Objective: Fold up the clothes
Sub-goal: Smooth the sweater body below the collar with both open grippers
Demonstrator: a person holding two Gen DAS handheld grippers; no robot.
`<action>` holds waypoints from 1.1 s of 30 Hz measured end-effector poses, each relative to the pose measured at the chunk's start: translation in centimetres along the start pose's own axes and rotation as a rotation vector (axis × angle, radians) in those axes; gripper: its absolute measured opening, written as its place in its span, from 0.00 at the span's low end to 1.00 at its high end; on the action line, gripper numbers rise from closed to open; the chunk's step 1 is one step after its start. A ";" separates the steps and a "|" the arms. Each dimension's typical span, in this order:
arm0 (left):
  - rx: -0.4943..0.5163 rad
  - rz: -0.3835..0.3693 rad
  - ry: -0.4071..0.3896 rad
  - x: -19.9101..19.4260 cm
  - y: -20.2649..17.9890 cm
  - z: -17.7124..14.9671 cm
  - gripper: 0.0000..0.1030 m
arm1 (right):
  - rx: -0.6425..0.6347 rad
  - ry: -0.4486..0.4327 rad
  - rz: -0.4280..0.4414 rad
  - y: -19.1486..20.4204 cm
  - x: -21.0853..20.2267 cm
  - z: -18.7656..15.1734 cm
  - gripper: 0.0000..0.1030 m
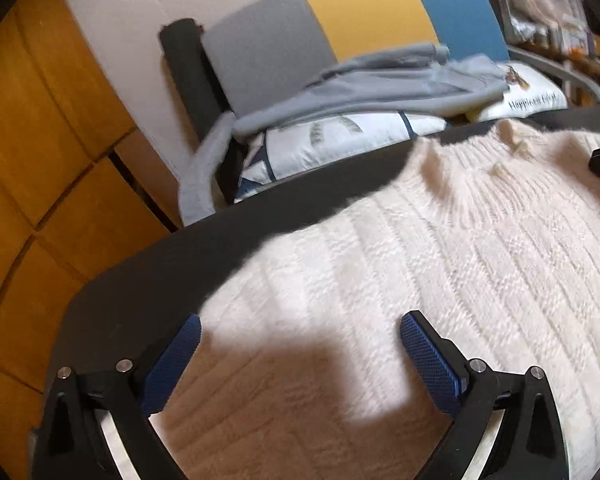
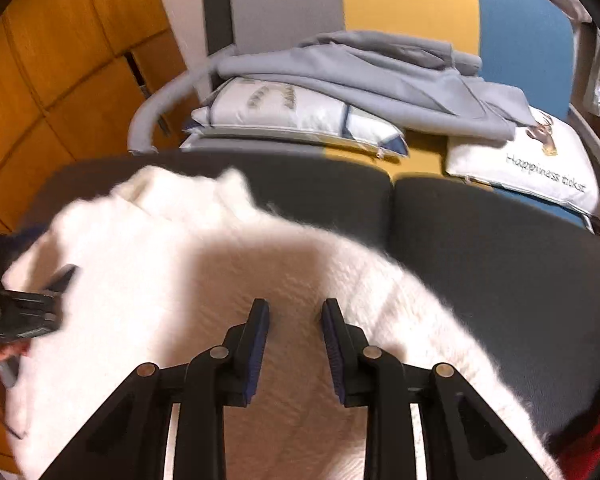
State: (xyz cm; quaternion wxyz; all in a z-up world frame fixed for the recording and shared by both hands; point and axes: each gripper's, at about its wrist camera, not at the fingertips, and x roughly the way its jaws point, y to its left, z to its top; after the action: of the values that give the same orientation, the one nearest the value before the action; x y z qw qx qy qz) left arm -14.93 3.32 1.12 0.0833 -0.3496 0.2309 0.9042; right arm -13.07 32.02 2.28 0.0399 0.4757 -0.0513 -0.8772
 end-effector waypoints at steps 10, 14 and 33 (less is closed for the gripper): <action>-0.070 0.004 0.068 -3.3 -1.2 -0.3 1.00 | 0.196 -0.094 0.002 -1.3 -3.3 -2.3 0.39; -0.119 -0.055 0.062 -7.2 -3.4 -2.0 1.00 | 0.165 -0.158 0.061 -0.2 -8.7 -6.7 0.40; -0.243 -0.202 0.107 -12.0 -10.7 -7.5 1.00 | 0.663 -0.267 -0.218 -14.7 -26.7 -29.7 0.41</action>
State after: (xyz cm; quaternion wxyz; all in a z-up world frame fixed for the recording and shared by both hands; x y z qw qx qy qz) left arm 1.80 9.32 0.46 0.1182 -0.4263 0.0875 0.8925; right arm 26.09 48.18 6.42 -0.2168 0.3470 -0.2866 -0.8663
